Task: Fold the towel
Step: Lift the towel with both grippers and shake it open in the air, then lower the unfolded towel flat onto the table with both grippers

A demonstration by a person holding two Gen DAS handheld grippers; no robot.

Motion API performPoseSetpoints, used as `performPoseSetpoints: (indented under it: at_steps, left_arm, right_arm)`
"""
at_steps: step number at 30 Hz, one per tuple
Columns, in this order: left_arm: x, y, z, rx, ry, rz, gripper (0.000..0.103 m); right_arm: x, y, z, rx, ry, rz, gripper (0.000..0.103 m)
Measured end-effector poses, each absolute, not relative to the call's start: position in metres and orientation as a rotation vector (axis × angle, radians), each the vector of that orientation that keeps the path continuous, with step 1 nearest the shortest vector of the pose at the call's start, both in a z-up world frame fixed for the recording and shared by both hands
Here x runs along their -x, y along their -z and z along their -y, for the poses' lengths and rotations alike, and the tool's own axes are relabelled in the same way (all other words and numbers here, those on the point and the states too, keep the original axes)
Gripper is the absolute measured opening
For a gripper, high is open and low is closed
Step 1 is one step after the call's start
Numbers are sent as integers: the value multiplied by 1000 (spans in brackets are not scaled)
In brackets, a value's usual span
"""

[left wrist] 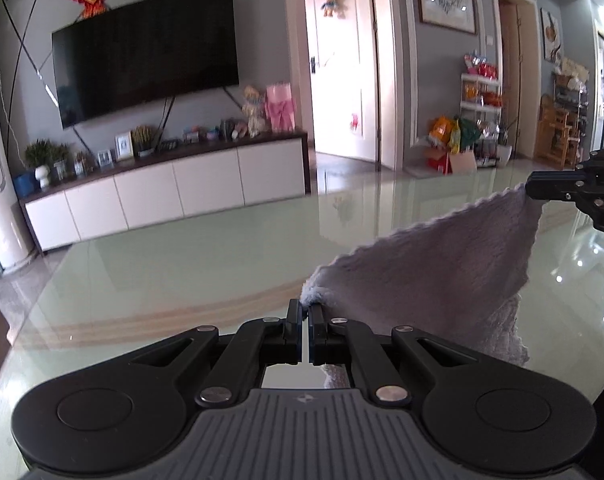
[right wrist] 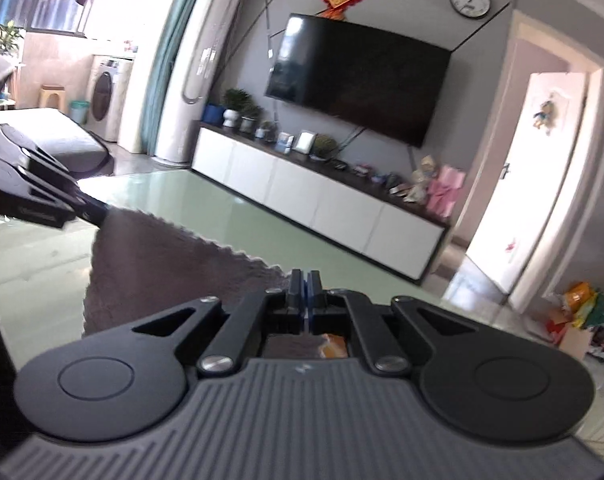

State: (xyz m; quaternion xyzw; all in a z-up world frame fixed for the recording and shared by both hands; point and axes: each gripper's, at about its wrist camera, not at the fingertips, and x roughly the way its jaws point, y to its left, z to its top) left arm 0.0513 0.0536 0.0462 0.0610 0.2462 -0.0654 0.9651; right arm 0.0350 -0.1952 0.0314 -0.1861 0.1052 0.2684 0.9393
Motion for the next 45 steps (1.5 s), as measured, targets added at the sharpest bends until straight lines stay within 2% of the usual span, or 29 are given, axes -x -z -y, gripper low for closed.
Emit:
performPoseSetpoints:
  at_steps: [18, 24, 34, 45]
  left_arm:
    - [-9, -94, -38, -134, 165, -374, 3]
    - [-17, -93, -39, -152, 168, -414, 3]
    - [-107, -7, -36, -196, 165, -634, 3]
    - [-157, 28, -37, -216, 213, -706, 3]
  right_arm:
    - [13, -72, 222, 300, -551, -103, 2]
    - [-9, -55, 221, 292, -544, -176, 2]
    - [-97, 26, 209, 289, -494, -421, 2]
    - [-151, 72, 202, 279, -429, -532, 2]
